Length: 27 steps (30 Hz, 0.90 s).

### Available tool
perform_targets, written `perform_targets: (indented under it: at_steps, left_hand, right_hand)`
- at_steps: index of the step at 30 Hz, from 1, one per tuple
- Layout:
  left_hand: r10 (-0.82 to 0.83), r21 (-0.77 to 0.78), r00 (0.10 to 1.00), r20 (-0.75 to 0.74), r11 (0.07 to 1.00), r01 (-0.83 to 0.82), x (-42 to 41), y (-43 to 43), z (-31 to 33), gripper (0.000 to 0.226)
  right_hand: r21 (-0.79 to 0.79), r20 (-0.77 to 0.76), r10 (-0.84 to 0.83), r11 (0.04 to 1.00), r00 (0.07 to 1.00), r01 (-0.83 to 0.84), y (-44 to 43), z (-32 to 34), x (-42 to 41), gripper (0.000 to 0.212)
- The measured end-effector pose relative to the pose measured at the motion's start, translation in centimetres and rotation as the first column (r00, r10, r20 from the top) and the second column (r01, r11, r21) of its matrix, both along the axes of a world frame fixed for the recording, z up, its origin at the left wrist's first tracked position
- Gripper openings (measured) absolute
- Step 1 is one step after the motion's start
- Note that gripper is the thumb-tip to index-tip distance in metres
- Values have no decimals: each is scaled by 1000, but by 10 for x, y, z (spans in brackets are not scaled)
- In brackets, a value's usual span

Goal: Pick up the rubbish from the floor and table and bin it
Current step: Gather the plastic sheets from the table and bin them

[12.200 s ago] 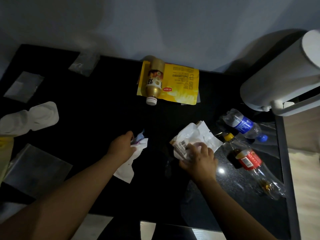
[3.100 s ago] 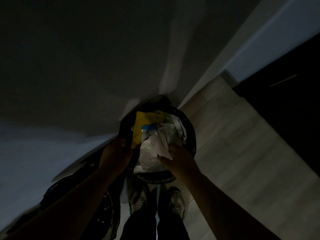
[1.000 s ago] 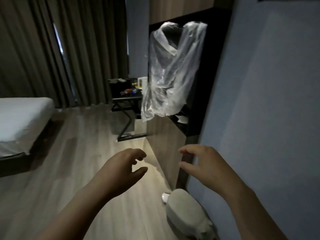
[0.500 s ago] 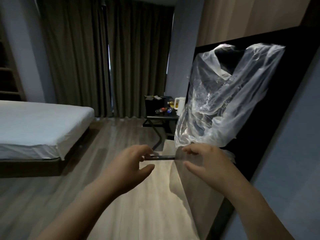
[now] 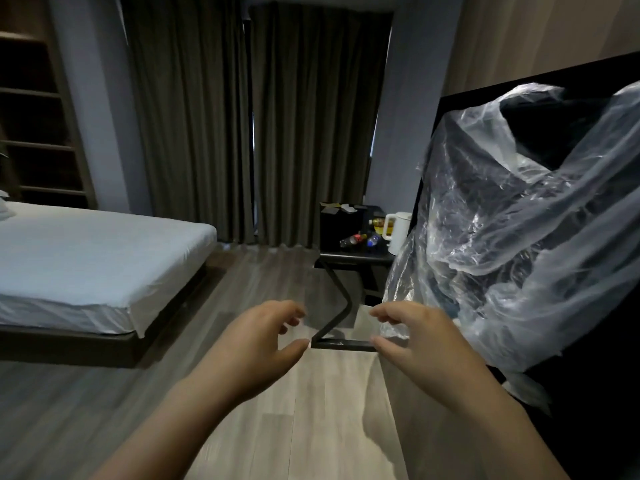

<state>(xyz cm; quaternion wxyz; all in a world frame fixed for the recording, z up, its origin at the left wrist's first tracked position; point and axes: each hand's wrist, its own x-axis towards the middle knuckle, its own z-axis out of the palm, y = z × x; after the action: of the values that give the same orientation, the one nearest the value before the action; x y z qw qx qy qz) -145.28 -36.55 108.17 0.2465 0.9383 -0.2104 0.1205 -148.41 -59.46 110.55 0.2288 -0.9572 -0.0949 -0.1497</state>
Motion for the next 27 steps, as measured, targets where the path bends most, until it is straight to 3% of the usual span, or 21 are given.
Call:
perform_targets:
  at_steps: [27]
  left_hand:
    - [-48, -41, 998, -32, 998, 47, 434, 100, -7, 40]
  right_hand:
    - [-133, -74, -51, 990, 996, 41, 101, -6, 431, 40]
